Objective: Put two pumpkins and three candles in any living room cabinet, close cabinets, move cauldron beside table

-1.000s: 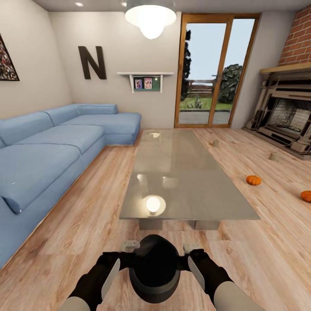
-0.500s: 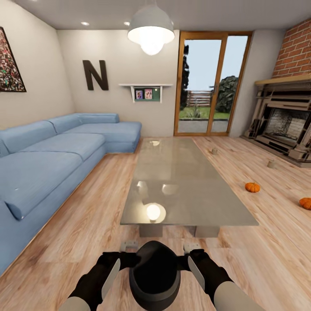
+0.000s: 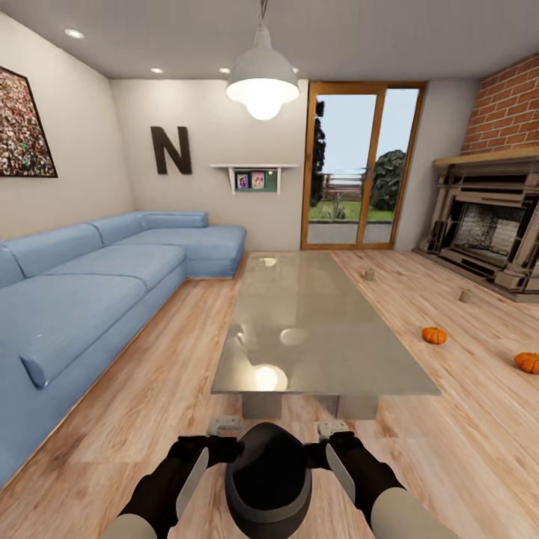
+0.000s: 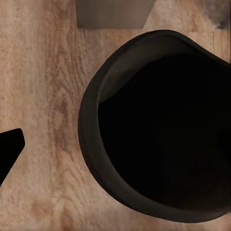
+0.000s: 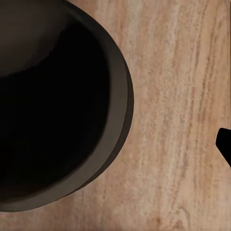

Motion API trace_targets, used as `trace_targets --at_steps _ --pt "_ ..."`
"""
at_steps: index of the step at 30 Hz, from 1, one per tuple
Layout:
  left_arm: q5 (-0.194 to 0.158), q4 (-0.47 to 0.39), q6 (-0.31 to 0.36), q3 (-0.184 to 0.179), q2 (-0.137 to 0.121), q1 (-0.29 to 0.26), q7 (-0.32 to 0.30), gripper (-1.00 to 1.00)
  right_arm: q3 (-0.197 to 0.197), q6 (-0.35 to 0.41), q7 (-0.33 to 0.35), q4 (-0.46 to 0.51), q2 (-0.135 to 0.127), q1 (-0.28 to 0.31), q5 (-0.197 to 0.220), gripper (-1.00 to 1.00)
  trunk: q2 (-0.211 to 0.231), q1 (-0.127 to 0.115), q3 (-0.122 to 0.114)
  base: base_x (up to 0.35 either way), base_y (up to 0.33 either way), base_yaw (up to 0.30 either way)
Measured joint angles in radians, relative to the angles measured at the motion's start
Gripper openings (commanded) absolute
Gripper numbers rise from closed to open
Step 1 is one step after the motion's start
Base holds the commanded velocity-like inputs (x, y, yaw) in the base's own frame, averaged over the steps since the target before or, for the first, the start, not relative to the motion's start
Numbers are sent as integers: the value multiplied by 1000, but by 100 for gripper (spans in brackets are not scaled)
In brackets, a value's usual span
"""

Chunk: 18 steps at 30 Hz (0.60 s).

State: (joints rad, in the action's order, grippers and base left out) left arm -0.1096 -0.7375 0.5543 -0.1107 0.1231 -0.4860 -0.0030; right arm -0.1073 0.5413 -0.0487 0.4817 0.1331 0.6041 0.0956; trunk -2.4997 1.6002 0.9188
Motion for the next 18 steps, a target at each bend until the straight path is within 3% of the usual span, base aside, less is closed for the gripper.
trace_targets --at_steps 7,18 --pt "0 -3 0 0 0 0 0 100 3 -10 4 3 -3 0 2 100 49 -27 -22 -21 0 0" --pt "0 -5 0 0 -2 0 2 100 9 -4 1 26 -1 0 5 100 126 -68 -56 -297 0 0"
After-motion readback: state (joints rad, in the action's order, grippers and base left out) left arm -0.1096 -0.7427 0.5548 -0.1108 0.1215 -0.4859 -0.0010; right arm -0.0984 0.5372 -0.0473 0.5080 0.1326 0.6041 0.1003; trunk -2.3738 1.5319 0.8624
